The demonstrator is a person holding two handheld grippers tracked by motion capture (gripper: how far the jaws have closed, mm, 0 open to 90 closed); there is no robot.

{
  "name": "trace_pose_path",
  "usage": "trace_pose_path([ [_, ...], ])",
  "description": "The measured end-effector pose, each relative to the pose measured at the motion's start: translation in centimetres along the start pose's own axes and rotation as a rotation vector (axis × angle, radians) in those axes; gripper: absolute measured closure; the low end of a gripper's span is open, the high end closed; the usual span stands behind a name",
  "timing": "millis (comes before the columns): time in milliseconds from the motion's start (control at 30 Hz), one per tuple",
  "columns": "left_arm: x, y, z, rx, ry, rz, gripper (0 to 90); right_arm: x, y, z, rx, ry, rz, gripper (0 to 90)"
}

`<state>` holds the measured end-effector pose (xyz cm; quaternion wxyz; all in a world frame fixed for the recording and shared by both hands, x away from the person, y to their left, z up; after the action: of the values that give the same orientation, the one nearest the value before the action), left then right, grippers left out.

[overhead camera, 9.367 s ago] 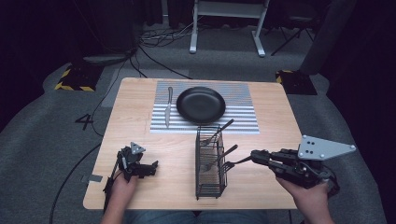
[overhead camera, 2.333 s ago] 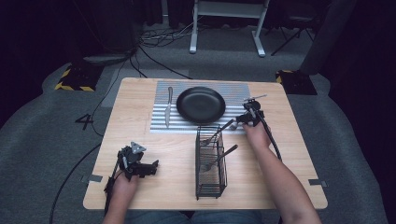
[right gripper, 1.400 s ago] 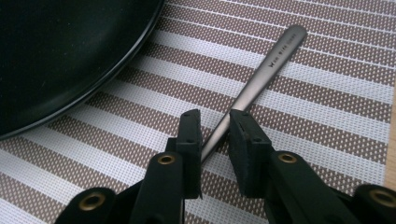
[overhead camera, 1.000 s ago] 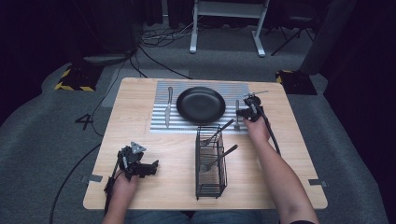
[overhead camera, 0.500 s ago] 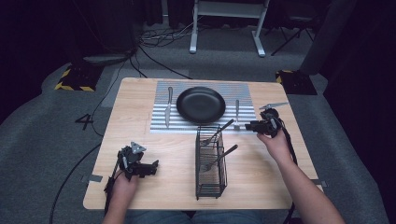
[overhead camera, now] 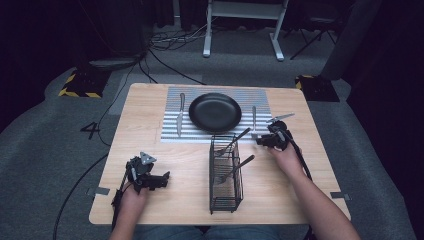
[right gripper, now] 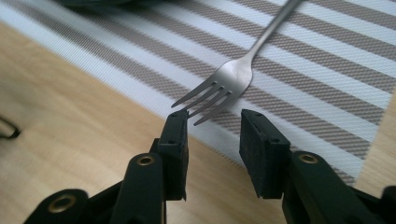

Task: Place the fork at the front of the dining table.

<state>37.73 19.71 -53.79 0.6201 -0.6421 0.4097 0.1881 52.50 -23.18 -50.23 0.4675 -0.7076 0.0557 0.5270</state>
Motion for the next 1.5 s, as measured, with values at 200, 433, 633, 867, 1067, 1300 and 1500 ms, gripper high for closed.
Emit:
trace_pose_path([
  [200, 0.0, 0.0, 0.0, 0.0, 0.0, 0.0, 0.0, 0.4, 0.1, -2.2, 0.071, 0.048, -0.054, 60.7],
  [433, 0.0, 0.0, 0.0, 0.0, 0.0, 0.0, 0.0, 1.7, -1.4, -3.2, 0.081, 0.09, -0.08, 59.6],
  [633, 0.0, 0.0, 0.0, 0.0, 0.0, 0.0, 0.0, 2.0, -1.8, -3.6, 0.106, 0.114, -0.071, 57.4],
  [867, 0.0, 0.0, 0.0, 0.0, 0.0, 0.0, 0.0, 1.7, -1.5, -3.9, 0.126, 0.116, -0.062, 56.1],
  [1067, 0.0, 0.0, 0.0, 0.0, 0.0, 0.0, 0.0, 0.1, -1.8, -3.2, 0.111, 0.088, -0.1, 54.5],
  [1300, 0.0, 0.0, 0.0, 0.0, 0.0, 0.0, 0.0, -4.1, -1.6, -1.6, 0.043, 0.092, -0.174, 50.8],
  [1500, 0.0, 0.0, 0.0, 0.0, 0.0, 0.0, 0.0, -7.7, -0.6, 0.0, -0.019, 0.081, -0.228, 44.9],
])
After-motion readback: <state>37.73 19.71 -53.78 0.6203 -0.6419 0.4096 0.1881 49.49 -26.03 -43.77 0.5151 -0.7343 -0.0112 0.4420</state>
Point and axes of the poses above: each handheld gripper's, and its own axes: x roughly forward along the jaws, y roughly out of its underside, z roughly to its left, the point moved 4 cm from there along x, roughly forward along the jaws, and after that the axes turned 11 degrees about -x, right-handed, at the moved point
